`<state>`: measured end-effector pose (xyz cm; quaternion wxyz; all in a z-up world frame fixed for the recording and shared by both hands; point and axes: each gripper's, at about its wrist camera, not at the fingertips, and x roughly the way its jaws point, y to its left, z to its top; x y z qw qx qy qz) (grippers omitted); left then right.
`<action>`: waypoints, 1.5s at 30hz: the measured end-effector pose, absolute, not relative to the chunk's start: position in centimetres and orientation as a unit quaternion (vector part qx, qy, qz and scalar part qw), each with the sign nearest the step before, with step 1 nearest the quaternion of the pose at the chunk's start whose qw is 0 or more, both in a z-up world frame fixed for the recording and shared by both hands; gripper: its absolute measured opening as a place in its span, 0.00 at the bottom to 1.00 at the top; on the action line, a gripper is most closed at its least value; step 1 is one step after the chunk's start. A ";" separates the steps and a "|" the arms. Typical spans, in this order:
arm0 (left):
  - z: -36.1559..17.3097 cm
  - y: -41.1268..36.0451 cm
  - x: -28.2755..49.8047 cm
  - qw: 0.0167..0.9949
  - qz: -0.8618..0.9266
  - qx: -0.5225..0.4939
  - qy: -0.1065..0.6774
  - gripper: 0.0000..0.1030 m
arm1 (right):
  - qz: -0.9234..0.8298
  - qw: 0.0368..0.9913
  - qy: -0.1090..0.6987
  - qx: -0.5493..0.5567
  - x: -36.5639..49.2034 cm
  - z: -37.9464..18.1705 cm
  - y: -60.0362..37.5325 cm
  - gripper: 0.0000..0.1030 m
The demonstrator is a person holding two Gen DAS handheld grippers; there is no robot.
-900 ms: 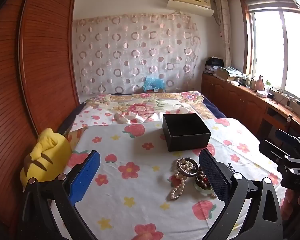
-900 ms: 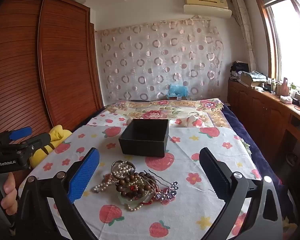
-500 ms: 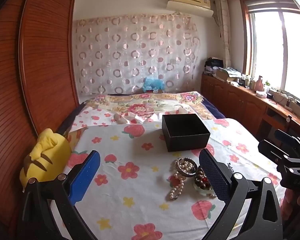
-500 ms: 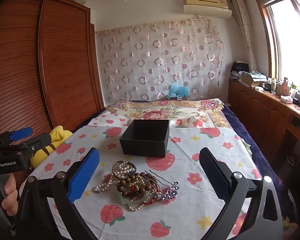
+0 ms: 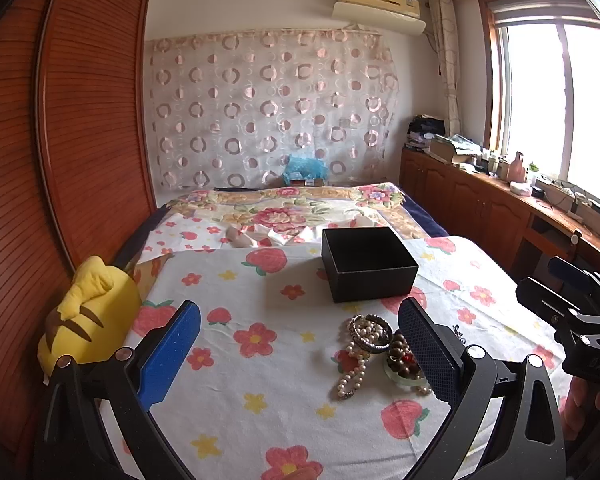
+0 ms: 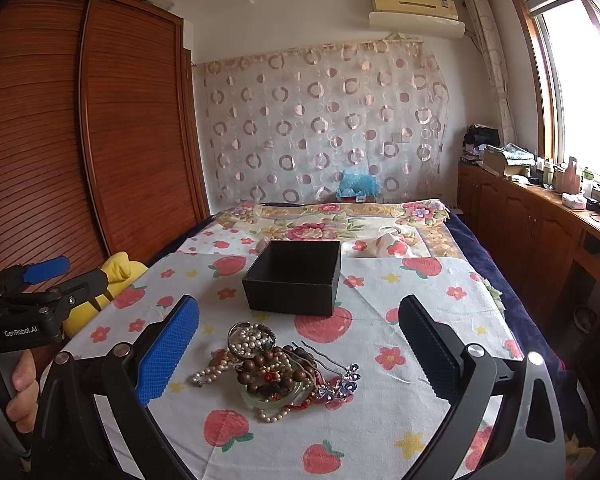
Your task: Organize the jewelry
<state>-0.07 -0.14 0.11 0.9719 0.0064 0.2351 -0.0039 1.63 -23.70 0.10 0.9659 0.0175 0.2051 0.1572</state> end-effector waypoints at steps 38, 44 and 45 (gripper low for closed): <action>0.0 0.1 -0.1 0.972 -0.005 0.003 0.237 0.93 | 0.159 0.965 0.207 0.020 1.8 -0.4 -23.5 0.98; -0.1 -0.1 -0.2 0.971 -0.005 0.004 0.237 0.93 | 0.159 0.965 0.207 0.020 1.7 -0.4 -23.2 0.98; -0.1 -0.1 -0.2 0.971 -0.005 0.004 0.237 0.93 | 0.158 0.965 0.207 0.020 1.7 -0.4 -23.3 0.98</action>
